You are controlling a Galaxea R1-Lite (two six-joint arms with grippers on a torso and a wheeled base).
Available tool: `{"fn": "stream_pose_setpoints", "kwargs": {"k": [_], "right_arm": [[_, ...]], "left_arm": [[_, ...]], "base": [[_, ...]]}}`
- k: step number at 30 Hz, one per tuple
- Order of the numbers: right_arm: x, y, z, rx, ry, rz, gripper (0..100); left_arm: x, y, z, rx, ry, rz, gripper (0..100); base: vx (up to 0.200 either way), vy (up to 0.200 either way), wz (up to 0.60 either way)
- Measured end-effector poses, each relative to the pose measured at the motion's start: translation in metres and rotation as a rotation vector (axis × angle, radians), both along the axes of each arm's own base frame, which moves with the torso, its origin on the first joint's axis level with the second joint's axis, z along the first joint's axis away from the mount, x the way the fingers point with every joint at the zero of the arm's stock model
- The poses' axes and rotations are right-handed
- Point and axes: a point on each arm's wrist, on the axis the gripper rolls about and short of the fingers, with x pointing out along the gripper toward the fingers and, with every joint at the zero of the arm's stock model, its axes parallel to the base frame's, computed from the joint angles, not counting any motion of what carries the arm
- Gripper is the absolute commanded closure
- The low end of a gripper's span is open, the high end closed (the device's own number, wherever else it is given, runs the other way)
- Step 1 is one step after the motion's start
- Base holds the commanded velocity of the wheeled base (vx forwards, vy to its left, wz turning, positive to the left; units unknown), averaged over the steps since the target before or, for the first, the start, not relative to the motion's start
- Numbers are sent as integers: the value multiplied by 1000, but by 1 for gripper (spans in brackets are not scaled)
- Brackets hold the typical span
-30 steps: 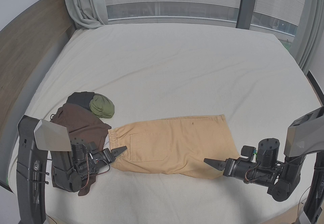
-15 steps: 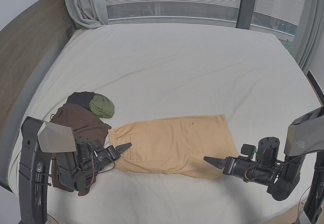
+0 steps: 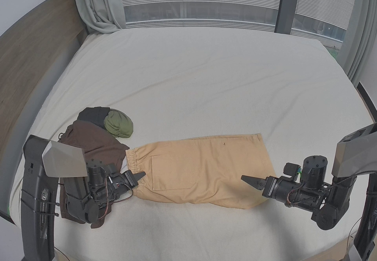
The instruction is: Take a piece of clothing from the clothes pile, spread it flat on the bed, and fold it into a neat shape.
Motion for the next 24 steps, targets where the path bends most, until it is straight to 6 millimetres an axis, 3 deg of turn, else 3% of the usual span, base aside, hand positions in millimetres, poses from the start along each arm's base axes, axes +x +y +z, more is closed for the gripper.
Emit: {"fn": "stream_pose_setpoints", "kwargs": {"k": [7, 24], "right_arm": [[6, -4, 1, 7, -14, -22, 0], [6, -5, 1, 6, -11, -24, 0]], "left_arm": [[-7, 3, 16, -25, 1, 15, 100], [-15, 7, 32, -32, -8, 8, 100]], "base": [[0, 0, 0], [0, 0, 0]]}}
